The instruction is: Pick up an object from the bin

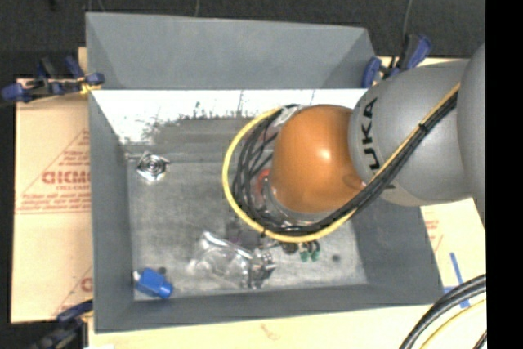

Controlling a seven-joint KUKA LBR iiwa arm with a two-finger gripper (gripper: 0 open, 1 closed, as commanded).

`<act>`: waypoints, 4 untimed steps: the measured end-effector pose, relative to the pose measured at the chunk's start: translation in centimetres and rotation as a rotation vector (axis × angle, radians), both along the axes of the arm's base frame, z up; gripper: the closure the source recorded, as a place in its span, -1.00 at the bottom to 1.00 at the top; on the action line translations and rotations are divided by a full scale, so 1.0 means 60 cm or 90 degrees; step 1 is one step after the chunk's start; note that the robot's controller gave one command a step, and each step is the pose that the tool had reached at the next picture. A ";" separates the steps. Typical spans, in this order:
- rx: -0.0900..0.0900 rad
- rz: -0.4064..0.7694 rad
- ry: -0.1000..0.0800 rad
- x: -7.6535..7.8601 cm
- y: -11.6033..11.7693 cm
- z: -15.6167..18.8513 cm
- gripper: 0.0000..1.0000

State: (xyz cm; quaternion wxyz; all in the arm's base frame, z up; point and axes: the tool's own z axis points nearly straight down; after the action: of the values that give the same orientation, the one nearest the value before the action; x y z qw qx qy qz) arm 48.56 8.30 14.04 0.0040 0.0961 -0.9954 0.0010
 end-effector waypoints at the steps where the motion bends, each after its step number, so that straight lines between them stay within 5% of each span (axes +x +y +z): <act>1: 0.003 0.213 -0.012 0.028 -0.058 -0.112 -1.00; 2: 0.003 0.211 -0.014 0.030 -0.057 -0.108 1.00; 3: 0.003 0.210 -0.010 0.026 -0.058 -0.112 -1.00; 4: 0.003 0.209 -0.013 0.029 -0.057 -0.109 1.00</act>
Offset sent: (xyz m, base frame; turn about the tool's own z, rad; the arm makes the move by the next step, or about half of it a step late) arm 0.0131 -0.0347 -0.0704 -0.3371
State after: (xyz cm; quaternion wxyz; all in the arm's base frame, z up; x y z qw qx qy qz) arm 50.31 4.85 7.49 -0.0065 0.2575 -0.9663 0.0000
